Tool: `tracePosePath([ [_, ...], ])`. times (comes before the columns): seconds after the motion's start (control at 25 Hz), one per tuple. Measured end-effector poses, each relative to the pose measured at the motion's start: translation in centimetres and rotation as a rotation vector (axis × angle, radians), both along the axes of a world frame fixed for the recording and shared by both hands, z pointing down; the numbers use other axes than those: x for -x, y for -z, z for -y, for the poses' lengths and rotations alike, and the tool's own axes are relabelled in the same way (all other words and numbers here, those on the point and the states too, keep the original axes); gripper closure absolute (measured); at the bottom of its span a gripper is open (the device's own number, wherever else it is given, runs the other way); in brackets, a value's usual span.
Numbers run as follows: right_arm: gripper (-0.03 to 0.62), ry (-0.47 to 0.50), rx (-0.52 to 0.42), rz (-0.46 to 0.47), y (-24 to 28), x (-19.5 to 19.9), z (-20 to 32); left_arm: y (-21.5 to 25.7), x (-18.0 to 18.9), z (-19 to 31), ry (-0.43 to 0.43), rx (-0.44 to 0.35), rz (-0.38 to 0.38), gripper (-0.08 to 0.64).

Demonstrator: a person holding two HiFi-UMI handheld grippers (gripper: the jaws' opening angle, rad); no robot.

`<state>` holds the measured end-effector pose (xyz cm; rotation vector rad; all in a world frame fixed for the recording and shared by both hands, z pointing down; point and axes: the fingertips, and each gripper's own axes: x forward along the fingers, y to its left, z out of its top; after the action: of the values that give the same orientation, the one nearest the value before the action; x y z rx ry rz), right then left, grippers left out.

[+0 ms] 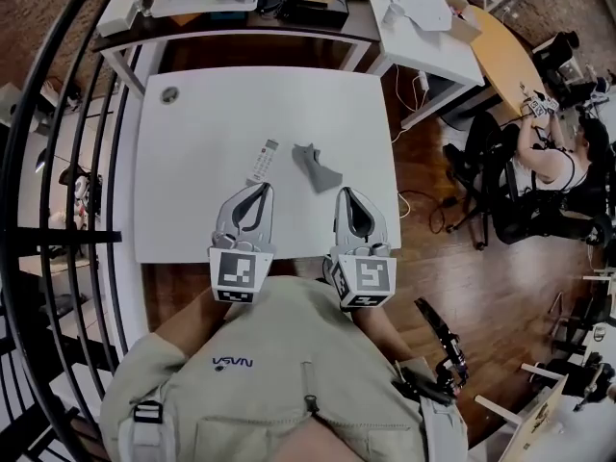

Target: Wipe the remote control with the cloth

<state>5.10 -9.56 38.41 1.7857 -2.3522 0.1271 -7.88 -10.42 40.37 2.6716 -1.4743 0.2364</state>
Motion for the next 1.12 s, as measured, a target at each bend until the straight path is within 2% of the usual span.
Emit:
tracePosePath([
  [0.16, 0.588, 0.041, -0.046, 0.006, 1.4, -0.7, -2.7, 1.2, -1.9, -2.8, -0.002, -0.021, 0.008, 0.555],
  [0.32, 0.588, 0.089, -0.049, 0.022, 1.2, -3.1, -7.0, 0.8, -5.4, -7.1, 0.016, -0.016, 0.037, 0.555],
  [0.64, 0.588, 0.180, -0.052, 0.055, 0.4, -7.8, -15.4, 2.3, -9.7, -16.6, 0.149, -0.058, 0.057, 0.554],
  [0.88, 0.588, 0.224, -0.105, 0.067, 2.3, -7.8, -19.2, 4.2, -10.1, -21.1, 0.206, -0.081, 0.032, 0.555],
  [1.04, 0.588, 0.220, -0.161, 0.082, 4.4, -6.8, -21.1, 4.7, -9.5, -23.3, 0.190, -0.094, 0.060, 0.554],
  [1.12, 0.588, 0.207, -0.160, 0.078, 4.6, -6.5, -22.1, 5.6, -9.4, -24.2, 0.195, -0.110, 0.023, 0.555],
])
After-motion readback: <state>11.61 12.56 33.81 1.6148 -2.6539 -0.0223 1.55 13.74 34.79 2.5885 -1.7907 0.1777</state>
